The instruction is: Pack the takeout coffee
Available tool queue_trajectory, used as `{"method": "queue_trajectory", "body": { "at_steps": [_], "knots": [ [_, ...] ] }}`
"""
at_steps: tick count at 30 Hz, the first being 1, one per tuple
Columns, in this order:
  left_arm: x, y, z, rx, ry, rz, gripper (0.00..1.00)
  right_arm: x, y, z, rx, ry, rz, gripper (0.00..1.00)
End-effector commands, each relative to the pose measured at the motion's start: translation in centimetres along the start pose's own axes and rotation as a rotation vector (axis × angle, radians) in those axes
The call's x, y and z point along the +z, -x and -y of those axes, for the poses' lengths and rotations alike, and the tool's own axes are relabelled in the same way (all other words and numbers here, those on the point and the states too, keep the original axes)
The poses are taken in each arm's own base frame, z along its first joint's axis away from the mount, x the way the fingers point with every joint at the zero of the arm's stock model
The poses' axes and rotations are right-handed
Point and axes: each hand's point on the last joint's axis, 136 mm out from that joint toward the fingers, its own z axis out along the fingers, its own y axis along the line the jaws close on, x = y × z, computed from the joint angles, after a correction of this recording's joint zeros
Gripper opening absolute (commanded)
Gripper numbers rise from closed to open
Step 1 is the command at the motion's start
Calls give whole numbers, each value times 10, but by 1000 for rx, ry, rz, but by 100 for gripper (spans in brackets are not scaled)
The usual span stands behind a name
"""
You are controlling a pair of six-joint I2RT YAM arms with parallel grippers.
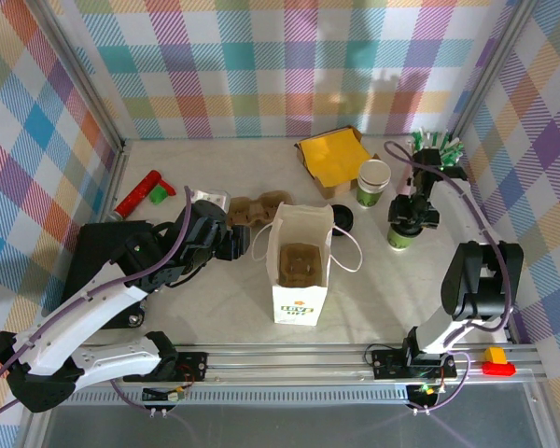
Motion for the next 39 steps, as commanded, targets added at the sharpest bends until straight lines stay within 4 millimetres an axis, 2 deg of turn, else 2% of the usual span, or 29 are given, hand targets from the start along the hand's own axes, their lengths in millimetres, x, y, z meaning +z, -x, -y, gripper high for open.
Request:
{"method": "queue_trajectory", "body": {
  "at_steps": [1, 8, 19, 28, 39],
  "knots": [
    [-10, 11, 0, -37, -31, 42, 72, 1, -36, -12, -31, -3, -102, 68],
    [-11, 8, 1, -48, -43, 38, 72, 1, -51, -27, -67, -13, -102, 73],
    [-12, 6, 2, -58, -53, 31, 72, -5, -35, -26, -67, -35, -41, 79],
    [-11, 5, 3, -58, -56, 28, 72, -2, -35, -31, -65, -8, -44, 84],
    [-10, 5, 3, -58, -55, 25, 72, 5, -34, -34, -70, 5, -50, 80]
  ]
}}
